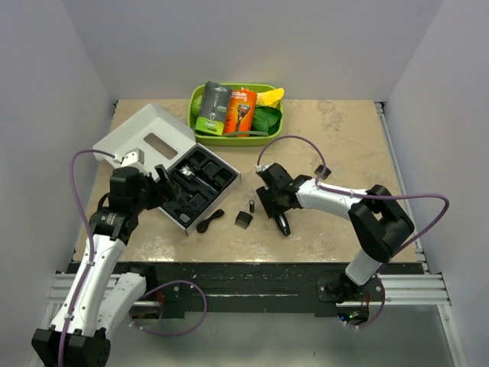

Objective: Sort the hair-cutting tools

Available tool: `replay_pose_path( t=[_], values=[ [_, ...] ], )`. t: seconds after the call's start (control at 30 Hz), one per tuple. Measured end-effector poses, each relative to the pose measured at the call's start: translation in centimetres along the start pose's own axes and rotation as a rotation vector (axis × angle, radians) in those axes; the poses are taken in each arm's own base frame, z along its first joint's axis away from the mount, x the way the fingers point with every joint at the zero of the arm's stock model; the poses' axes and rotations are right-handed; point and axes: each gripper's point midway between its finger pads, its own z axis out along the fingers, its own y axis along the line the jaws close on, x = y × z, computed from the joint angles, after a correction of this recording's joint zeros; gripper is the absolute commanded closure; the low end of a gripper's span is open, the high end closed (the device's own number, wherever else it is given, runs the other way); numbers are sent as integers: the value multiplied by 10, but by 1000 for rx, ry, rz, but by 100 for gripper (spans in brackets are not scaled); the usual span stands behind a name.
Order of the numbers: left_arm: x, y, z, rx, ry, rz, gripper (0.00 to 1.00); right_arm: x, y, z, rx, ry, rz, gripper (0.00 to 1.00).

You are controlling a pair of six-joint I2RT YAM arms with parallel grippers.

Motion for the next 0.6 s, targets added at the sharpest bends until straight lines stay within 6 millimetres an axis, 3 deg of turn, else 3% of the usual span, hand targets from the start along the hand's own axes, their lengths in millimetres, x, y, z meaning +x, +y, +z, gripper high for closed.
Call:
replay_pose_path(
  t=[0.1,0.27,0.47,0.53,0.6],
  values=[
    [1,-1,0,8,5,16,10,1,-2,3,5,5,-1,76],
    [2,-1,2,13,12,29,10,-1,-6,3,23,-1,-1,100],
    [-1,-3,4,12,26,51,10,-10,-16,-10,83,9,-12,100],
    [-4,-6,5,23,24,53,10,-29,-18,-24,97,-14,-21,100],
    [-4,-8,5,34,26,52,10,-65,-15,-44,98,-83,-27,100]
  ],
)
